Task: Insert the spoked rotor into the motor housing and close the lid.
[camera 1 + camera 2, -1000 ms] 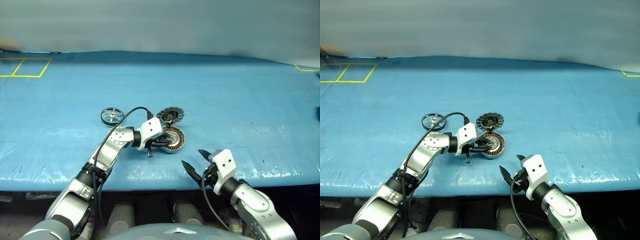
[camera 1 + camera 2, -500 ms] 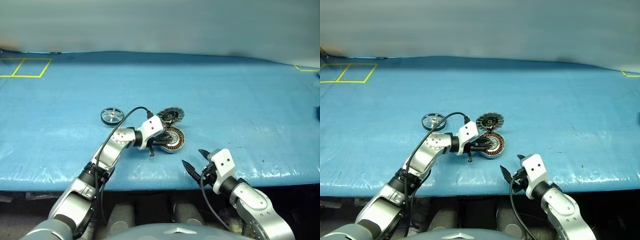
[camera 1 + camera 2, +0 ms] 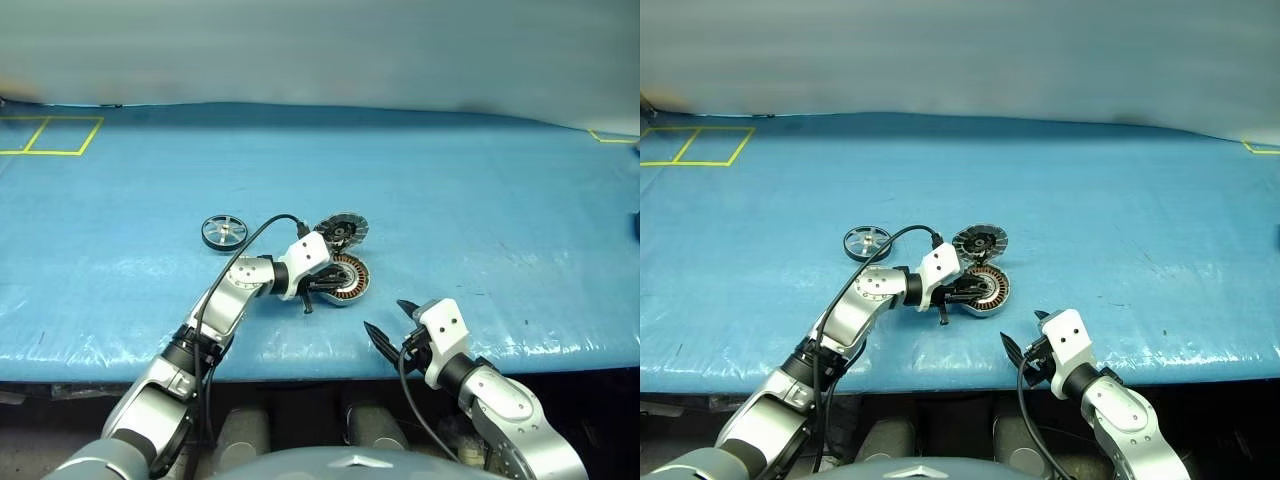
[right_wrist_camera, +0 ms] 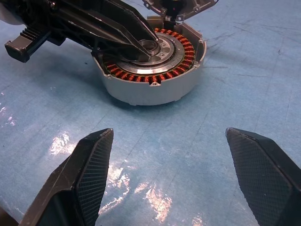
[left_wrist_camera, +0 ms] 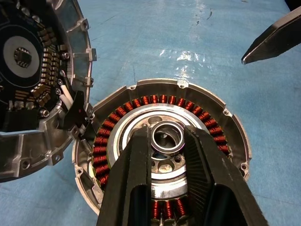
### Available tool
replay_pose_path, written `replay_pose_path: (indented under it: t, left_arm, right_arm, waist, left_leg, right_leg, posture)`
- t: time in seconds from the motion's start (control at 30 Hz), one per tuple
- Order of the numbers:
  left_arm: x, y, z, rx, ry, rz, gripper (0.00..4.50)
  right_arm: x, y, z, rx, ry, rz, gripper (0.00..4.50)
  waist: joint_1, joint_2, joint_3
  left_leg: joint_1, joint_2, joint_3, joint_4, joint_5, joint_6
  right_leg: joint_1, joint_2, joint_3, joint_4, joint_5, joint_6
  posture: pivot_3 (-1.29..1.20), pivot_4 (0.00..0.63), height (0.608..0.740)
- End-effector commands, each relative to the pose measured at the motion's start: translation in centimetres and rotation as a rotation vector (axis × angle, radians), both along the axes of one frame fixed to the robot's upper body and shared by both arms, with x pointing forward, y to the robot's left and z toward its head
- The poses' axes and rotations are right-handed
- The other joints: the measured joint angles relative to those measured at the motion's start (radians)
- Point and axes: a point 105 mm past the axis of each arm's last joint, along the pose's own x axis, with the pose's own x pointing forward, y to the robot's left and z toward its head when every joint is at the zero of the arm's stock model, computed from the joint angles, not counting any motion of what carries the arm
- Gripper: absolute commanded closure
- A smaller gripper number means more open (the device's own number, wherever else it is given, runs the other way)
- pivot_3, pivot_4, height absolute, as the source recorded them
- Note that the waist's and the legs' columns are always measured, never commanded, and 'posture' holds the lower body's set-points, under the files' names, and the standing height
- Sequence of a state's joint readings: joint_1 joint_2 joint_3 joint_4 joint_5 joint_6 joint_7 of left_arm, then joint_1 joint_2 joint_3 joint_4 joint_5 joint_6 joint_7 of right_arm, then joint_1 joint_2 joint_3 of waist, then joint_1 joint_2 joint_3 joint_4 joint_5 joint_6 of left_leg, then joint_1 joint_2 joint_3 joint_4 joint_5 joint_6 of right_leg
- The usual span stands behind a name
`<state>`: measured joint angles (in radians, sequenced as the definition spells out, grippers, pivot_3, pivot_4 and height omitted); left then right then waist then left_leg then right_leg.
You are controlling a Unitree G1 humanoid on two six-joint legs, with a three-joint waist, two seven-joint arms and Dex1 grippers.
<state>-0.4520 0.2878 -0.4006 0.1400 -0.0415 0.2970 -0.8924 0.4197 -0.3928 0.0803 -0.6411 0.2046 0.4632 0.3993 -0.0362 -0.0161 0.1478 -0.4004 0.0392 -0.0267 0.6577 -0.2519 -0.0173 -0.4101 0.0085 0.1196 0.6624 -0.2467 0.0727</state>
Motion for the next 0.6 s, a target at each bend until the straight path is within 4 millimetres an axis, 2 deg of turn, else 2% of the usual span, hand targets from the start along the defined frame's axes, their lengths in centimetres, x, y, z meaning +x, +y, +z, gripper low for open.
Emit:
replay_pose_path:
  t: [0.03,0.6]
  left_arm:
    - [0.33,0.17,0.08,0.018,-0.021,0.004,3.83]
    - [0.69,0.63,-0.33,0.042,-0.014,0.036,3.83]
  right_arm:
    - [0.01,0.05,0.51,-0.007,-0.023,0.001,0.47]
    - [0.12,-0.05,0.33,-0.016,-0.02,-0.008,0.47]
  waist:
    - [0.0,0.0,0.0]
    - [0.0,0.0,0.0]
  left_leg:
    - [0.0,0.0,0.0,0.0,0.0,0.0]
    - [0.0,0.0,0.0,0.003,0.0,0.0]
  right_leg:
    - [0.0,0.0,0.0,0.0,0.0,0.0]
    - [0.001,0.0,0.0,0.001,0.0,0.0]
  posture:
    - [0.0,0.15,0.74]
    - [0.0,0.15,0.74]
